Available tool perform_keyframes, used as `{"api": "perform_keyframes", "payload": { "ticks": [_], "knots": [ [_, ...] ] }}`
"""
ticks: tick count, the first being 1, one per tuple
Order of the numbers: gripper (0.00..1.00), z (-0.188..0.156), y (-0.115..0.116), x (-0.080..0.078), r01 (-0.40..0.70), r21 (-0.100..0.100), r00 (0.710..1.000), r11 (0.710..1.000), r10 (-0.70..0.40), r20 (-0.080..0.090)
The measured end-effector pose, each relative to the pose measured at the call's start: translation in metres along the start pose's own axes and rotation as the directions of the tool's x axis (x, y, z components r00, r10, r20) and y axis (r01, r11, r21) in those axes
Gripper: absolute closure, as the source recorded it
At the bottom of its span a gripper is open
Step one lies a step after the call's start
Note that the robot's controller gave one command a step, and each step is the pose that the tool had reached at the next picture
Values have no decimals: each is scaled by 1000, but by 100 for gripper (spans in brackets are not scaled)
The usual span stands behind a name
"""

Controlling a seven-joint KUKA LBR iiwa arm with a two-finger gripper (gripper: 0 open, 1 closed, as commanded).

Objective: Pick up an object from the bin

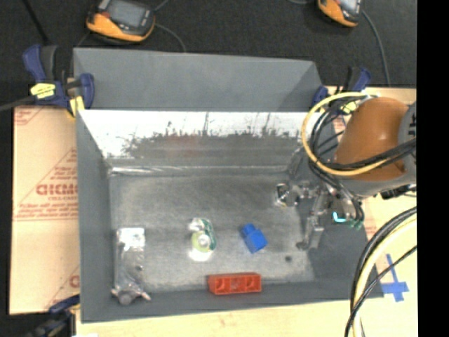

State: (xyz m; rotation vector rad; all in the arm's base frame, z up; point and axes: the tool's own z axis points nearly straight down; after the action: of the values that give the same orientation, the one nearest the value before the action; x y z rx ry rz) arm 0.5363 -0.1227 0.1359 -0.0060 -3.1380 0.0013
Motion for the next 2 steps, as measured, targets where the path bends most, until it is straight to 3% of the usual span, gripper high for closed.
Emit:
{"api": "perform_keyframes", "payload": {
  "ticks": [1, 2],
  "knots": [
    [0, 68, 50, -8, -117, -3, 993, 993, 117, 3],
    [0, 35, 77, 24, -268, -3, 963, 963, 268, 5]
  ]
}}
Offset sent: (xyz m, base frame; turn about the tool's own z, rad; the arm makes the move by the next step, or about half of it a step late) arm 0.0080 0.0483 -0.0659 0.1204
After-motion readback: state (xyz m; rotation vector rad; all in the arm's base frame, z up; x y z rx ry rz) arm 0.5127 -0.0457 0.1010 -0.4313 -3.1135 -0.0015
